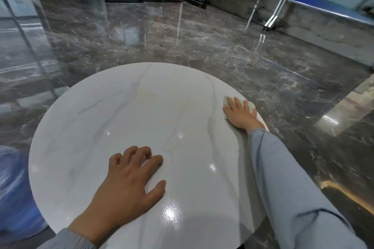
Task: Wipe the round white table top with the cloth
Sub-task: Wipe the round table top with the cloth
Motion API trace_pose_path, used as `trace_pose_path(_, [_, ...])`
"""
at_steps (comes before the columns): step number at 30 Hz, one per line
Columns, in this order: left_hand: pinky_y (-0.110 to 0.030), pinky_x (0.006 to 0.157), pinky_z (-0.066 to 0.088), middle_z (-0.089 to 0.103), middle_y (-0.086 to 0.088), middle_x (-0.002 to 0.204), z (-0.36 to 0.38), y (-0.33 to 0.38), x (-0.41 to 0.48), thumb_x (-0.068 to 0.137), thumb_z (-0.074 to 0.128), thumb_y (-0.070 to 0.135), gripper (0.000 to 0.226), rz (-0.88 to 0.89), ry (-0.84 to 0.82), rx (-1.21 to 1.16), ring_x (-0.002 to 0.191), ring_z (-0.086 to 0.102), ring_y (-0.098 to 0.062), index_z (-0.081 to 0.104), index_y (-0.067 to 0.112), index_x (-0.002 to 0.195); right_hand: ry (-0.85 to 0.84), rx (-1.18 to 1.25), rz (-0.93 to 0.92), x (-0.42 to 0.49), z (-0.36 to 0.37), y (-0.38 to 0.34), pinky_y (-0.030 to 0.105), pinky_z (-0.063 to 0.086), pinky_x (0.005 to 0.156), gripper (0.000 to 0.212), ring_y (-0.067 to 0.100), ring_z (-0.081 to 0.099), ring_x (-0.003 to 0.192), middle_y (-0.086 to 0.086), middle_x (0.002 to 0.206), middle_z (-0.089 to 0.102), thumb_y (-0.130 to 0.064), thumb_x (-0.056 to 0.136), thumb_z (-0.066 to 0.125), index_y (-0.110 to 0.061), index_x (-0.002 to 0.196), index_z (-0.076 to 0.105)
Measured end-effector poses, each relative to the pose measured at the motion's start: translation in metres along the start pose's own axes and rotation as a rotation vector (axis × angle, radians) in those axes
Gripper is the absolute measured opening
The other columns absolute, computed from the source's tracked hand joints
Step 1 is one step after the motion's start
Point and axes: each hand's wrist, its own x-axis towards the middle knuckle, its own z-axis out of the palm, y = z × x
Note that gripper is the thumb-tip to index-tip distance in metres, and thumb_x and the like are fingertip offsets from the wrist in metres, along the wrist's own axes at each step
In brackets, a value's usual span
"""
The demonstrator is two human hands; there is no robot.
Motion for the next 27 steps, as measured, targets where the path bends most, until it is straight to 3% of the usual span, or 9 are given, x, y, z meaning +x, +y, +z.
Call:
trace_pose_path(5, [-0.040, 0.101, 0.030, 0.045, 0.015, 0.122, 0.001, 0.001, -0.001, 0.086, 0.056, 0.065, 0.040, -0.004, 0.008, 0.005, 0.124, 0.044, -0.019, 0.055, 0.043, 0.119, -0.029, -0.038, -0.243, -0.037, 0.025, -0.049, 0.057, -0.009, 0.124, 0.061, 0.021, -0.016, 0.158, -0.014, 0.172, -0.010, -0.058, 0.105, 0.015, -0.046, 0.162, -0.002])
trace_pose_path(10, [-0.041, 0.102, 0.029, 0.045, 0.015, 0.122, 0.004, 0.000, -0.001, 0.087, 0.055, 0.064, 0.040, 0.002, 0.014, 0.005, 0.124, 0.045, -0.020, 0.054, 0.043, 0.120, -0.009, -0.097, -0.450, -0.132, 0.053, -0.026, 0.046, -0.008, 0.126, 0.056, 0.010, -0.022, 0.155, -0.026, 0.166, -0.015, -0.062, 0.104, 0.012, -0.057, 0.156, -0.008])
trace_pose_path(15, [-0.042, 0.099, 0.032, 0.046, 0.013, 0.120, 0.003, 0.000, 0.000, 0.086, 0.056, 0.064, 0.040, 0.010, 0.014, 0.006, 0.122, 0.046, -0.022, 0.056, 0.041, 0.119, -0.004, -0.082, -0.202, -0.089, 0.034, 0.028, 0.050, -0.001, 0.125, 0.057, 0.016, -0.012, 0.158, -0.020, 0.171, -0.007, -0.060, 0.105, 0.016, -0.054, 0.158, -0.004])
trace_pose_path(20, [-0.041, 0.101, 0.030, 0.044, 0.014, 0.121, -0.001, 0.003, 0.001, 0.086, 0.055, 0.063, 0.039, -0.003, -0.005, -0.010, 0.121, 0.043, -0.019, 0.055, 0.041, 0.118, 0.018, -0.014, -0.013, -0.004, 0.005, 0.024, 0.058, -0.004, 0.124, 0.060, 0.021, -0.010, 0.159, -0.016, 0.172, -0.005, -0.059, 0.106, 0.018, -0.046, 0.162, 0.004])
trace_pose_path(27, [-0.042, 0.101, 0.031, 0.044, 0.013, 0.121, -0.005, 0.005, 0.001, 0.086, 0.055, 0.064, 0.040, -0.013, -0.020, -0.009, 0.121, 0.043, -0.020, 0.054, 0.041, 0.119, -0.006, 0.003, -0.073, 0.026, 0.002, -0.036, 0.062, -0.007, 0.122, 0.062, 0.025, -0.013, 0.159, -0.014, 0.173, -0.008, -0.056, 0.104, 0.016, -0.044, 0.163, 0.001])
